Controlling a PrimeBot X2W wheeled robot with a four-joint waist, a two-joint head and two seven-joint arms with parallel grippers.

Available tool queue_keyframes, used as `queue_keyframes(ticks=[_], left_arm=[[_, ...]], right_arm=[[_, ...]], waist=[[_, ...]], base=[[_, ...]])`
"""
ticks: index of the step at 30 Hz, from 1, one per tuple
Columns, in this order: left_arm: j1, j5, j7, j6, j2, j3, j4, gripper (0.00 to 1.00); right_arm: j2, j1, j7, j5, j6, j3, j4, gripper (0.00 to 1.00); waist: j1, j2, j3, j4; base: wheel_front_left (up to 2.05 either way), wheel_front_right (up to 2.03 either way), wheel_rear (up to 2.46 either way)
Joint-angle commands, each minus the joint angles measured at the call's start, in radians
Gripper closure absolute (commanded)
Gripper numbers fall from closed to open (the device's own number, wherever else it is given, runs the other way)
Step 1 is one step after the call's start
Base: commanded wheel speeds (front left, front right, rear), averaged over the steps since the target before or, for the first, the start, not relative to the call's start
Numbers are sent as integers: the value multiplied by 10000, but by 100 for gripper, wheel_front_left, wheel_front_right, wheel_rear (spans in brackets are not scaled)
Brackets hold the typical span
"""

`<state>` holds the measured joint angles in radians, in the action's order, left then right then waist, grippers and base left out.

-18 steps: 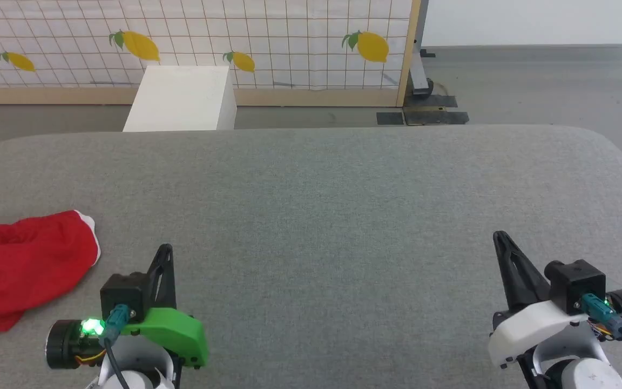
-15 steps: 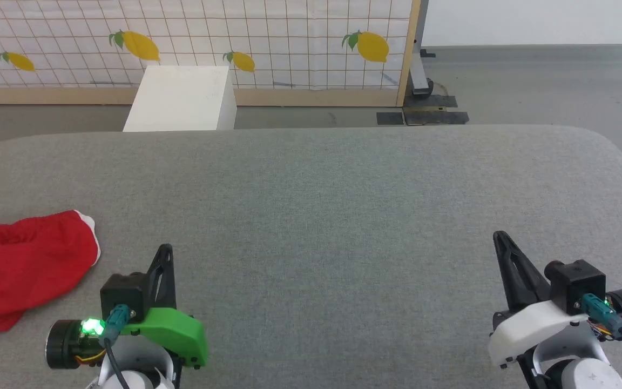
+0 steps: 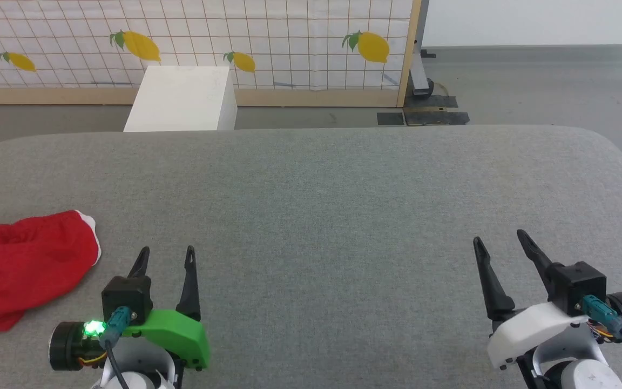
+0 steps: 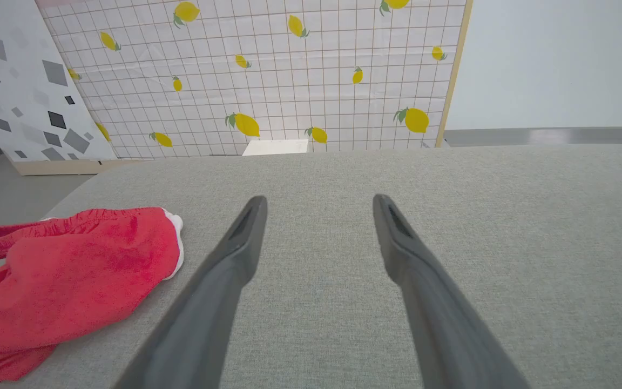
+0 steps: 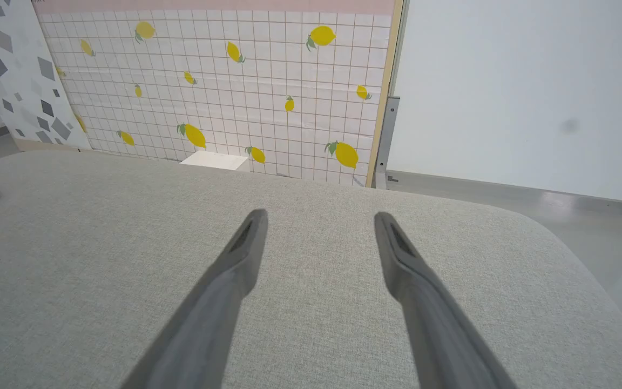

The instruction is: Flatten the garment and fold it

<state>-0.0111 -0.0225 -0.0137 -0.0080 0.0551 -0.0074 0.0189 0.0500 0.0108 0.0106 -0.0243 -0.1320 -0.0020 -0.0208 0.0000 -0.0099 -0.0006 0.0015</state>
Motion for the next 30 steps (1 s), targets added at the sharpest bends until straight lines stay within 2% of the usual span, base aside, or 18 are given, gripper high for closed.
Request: queue_keyframes(ticks=[1, 17, 30], left_arm=[[30, -78, -102, -47, -1, 11, 65, 0], [109, -298, -430, -105, 18, 131, 316, 0], [157, -433, -699, -192, 32, 215, 547, 0]], right_arm=[[0, -80, 121, -138, -1, 13, -76, 0], [1, -131, 450, -466, 1, 77, -407, 0], [1, -186, 721, -698, 3, 128, -704, 0]], waist=[[0, 9, -1, 16], [0, 21, 0, 555], [0, 31, 1, 1409]], base=[[0, 0, 0], [0, 0, 0], [0, 0, 0]])
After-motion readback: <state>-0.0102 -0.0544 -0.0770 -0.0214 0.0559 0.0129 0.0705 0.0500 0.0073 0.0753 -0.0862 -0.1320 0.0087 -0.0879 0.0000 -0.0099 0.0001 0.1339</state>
